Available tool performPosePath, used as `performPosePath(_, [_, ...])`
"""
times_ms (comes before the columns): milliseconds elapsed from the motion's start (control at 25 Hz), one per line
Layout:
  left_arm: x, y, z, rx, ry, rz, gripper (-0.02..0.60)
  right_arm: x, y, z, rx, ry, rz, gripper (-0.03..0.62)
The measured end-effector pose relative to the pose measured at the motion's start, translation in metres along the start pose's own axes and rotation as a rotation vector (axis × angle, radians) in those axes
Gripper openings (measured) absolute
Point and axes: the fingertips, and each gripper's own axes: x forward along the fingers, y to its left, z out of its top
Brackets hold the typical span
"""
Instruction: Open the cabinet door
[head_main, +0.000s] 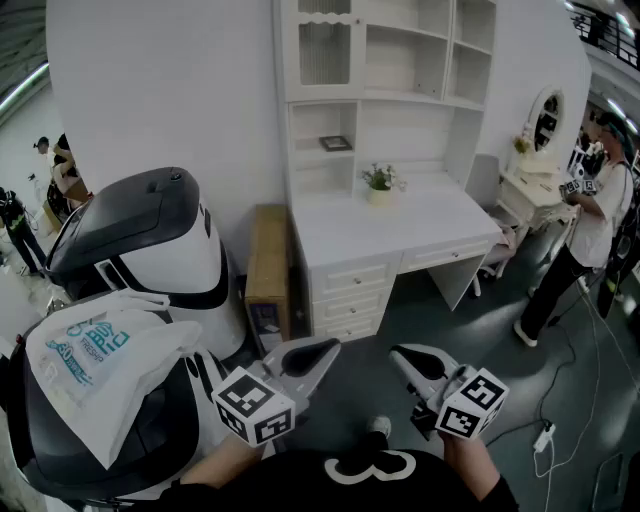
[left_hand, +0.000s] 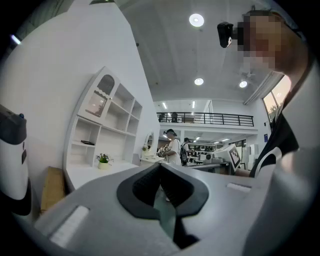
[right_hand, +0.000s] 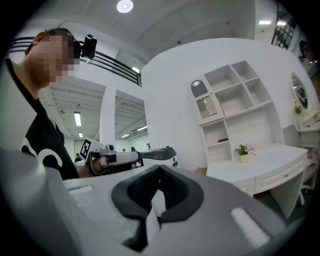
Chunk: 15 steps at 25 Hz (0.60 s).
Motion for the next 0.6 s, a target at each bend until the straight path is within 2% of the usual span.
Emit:
performPosePath(280, [0.025,0.001,-0.003,-0.028,0.01,-0.01,0.009,-0.004,-0.024,-0.003,0.023,0.007,0.004,0.003])
performPosePath(600, [0.068,0.022,-0.01,-0.048,0.035,0.013,0.009,0.006,-0.075,-0.005,0.063,0.014,0.026,0.003])
